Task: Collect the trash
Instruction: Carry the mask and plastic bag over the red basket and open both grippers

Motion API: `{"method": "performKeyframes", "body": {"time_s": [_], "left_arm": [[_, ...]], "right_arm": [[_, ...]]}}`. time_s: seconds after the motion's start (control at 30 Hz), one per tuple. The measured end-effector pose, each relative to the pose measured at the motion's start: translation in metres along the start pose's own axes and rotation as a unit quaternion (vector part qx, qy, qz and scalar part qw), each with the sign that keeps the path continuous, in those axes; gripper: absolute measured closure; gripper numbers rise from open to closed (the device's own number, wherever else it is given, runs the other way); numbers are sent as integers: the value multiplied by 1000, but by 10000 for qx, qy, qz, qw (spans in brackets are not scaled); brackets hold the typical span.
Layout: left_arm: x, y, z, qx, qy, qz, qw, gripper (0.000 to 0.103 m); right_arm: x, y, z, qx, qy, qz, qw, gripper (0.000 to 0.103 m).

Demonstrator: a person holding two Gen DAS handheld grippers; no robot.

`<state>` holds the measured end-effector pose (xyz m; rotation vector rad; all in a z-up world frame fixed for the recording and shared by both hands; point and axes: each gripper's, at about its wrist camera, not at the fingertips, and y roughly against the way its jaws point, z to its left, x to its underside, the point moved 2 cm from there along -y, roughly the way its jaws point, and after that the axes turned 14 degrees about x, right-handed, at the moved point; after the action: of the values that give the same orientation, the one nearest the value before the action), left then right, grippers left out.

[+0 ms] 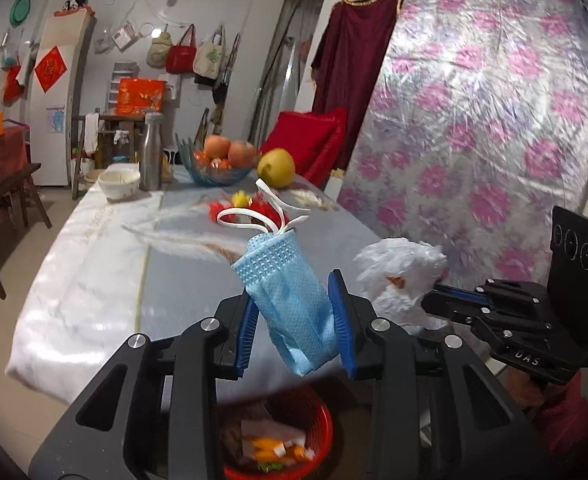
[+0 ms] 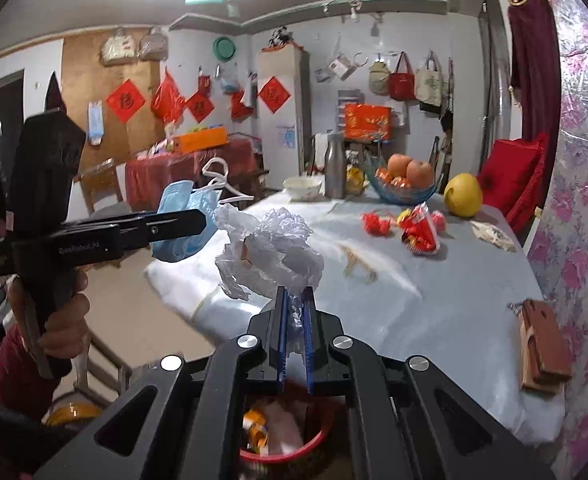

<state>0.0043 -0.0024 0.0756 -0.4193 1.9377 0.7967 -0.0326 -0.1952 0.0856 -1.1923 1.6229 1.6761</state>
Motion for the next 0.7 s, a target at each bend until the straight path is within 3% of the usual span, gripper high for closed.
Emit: {"method": "performKeyframes", "body": {"time_s": [0.1,0.3,0.5,0.7], "left_arm": [[24,-3,-4,-62,27,181,9998,67],[68,-17,15,-169,361,554,9977,67],[104,-31,44,-200,795,885,9927,67],[135,-49,59,-244,1000,1287,9863,67]], "right_arm": [[20,-9,10,-36,142,305,9994,95],[77,-62,31,-147,475,1341,9897,95],[128,-132,51,-73,797,2286,9702,95],[176,-196,75,53,1201,3214,9393,91]]}}
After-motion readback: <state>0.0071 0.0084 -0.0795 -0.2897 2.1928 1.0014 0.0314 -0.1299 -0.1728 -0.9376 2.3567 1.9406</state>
